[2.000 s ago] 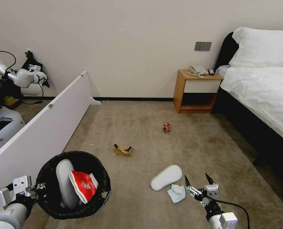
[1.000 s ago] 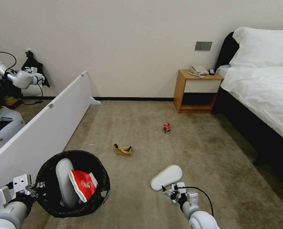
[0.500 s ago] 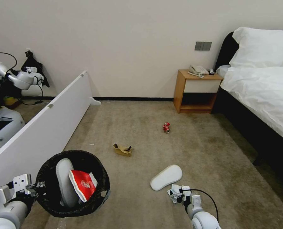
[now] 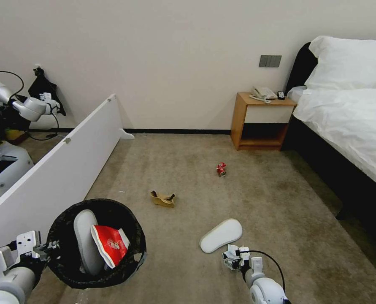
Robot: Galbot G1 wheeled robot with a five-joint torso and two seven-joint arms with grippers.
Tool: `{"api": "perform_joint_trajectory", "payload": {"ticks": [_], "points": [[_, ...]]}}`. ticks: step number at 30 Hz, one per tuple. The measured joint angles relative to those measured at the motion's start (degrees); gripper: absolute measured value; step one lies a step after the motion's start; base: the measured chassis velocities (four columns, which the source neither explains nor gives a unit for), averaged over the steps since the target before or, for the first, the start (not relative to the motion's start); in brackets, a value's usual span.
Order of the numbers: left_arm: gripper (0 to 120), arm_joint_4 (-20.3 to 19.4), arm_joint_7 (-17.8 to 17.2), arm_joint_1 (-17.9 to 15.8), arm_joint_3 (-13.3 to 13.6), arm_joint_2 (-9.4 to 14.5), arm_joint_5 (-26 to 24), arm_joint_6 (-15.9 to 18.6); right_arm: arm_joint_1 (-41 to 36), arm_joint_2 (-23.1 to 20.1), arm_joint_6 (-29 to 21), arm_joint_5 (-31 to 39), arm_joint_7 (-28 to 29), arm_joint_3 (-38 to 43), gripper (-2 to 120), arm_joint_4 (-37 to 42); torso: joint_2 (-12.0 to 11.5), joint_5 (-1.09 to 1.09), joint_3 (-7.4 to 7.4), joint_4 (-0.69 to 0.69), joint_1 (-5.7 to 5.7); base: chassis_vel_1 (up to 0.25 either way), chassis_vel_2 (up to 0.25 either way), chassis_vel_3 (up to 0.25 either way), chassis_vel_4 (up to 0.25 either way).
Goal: Pick up the trash bin, then pick up the garbage from the floor and place it into the trash bin.
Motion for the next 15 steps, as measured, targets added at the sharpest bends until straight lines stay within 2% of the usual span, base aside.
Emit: {"api": "perform_joint_trajectory", "payload": {"ticks": [15], "points": [[2, -0.1, 0.0, 0.2, -0.3, 0.0, -0.5, 0.0, 2.4, 1.2, 0.3, -0.4, 0.7, 0.8, 100, -5.6, 0.0, 0.00, 0.00, 0.00, 0.00, 0.000, 0.000, 0.000, 0.000]]}}
